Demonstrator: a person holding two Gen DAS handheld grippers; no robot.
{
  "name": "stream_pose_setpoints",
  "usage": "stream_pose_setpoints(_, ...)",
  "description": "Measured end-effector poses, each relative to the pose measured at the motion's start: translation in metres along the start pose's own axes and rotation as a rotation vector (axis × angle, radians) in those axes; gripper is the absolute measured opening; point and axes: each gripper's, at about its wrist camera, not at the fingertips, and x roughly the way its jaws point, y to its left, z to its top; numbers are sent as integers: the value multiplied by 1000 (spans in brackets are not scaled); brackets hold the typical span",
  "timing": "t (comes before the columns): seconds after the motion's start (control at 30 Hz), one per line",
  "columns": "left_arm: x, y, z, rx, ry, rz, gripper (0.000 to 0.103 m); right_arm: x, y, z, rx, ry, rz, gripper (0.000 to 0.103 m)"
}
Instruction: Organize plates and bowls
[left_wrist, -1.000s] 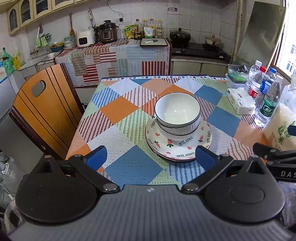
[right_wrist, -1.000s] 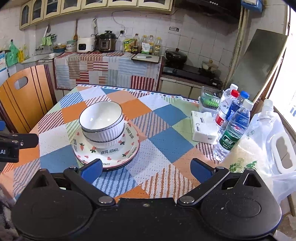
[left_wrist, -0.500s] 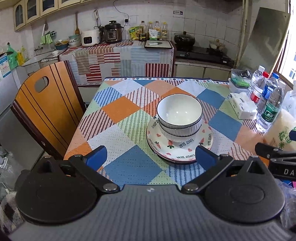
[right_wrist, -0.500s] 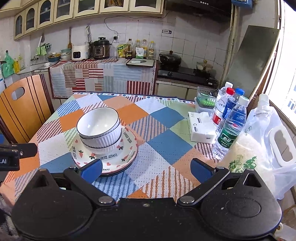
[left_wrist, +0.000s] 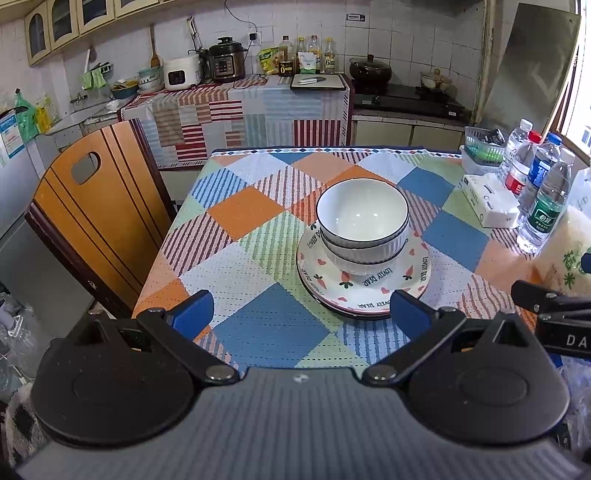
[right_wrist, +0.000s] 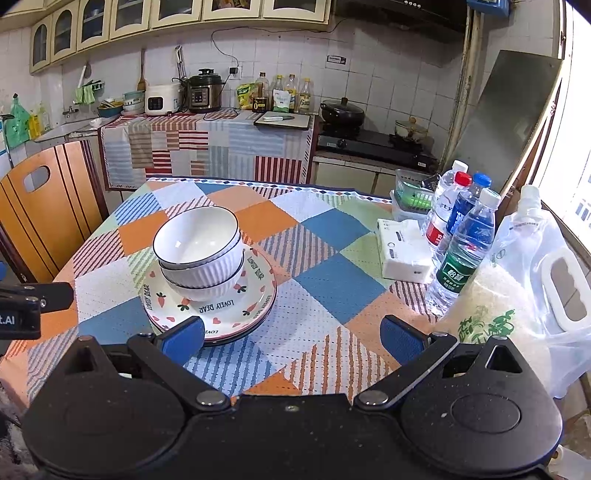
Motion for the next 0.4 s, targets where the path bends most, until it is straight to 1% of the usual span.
stream_pose_setpoints(0.4,-1,1,0,-1,2,-3,103,2,-2,0,11,4,-2,103)
